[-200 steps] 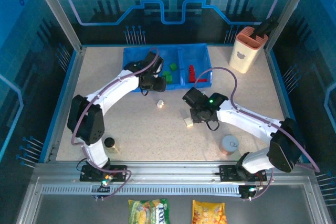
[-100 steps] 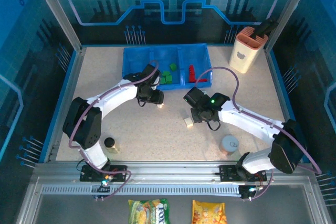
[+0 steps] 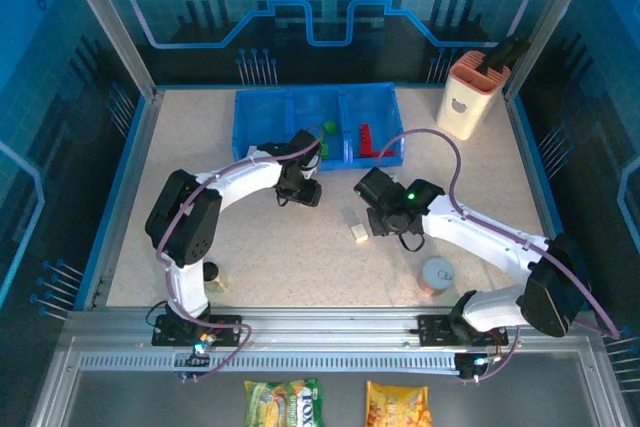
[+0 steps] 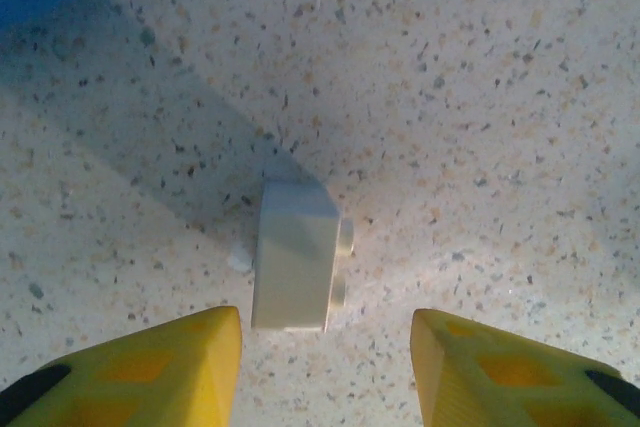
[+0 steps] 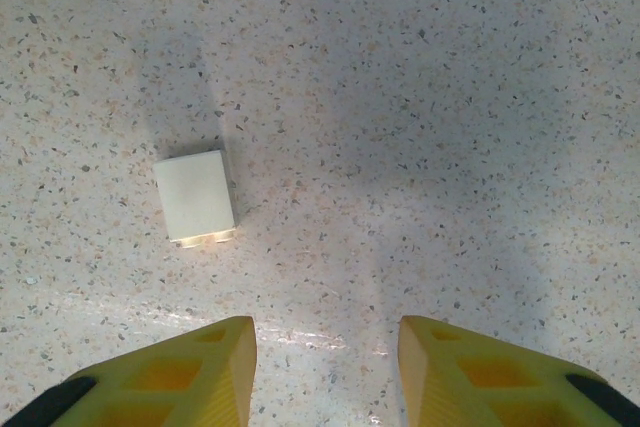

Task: Sort the legos into containers by color
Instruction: Pick up the lego from the center of the table.

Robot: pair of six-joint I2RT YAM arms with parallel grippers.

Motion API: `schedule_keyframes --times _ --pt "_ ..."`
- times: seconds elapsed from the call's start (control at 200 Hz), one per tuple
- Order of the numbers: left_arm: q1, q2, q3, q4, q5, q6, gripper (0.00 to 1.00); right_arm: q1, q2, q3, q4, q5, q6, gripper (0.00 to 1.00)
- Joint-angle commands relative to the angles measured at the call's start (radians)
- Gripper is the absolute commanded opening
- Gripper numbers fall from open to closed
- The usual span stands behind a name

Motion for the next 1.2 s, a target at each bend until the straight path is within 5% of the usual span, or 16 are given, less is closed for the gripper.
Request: schedule_keyframes --times 0.0,0.73,1.196 --pt "-0.002 0.038 0.056 -0.023 -0.021 0.042 0.48 -0.01 -0.029 -0.017 -0.031 0.015 0.024 0.43" --pt "-0.003 0.124 0.109 -0.058 -0.032 0.068 0.33 -0.009 -0.046 -0.016 -0.044 0.021 0.03 0.43" --pt "0.024 -0.074 0.037 -0.047 -0.014 0.012 0.26 -0.008 -0.04 -0.002 -0.039 0.02 0.023 0.43"
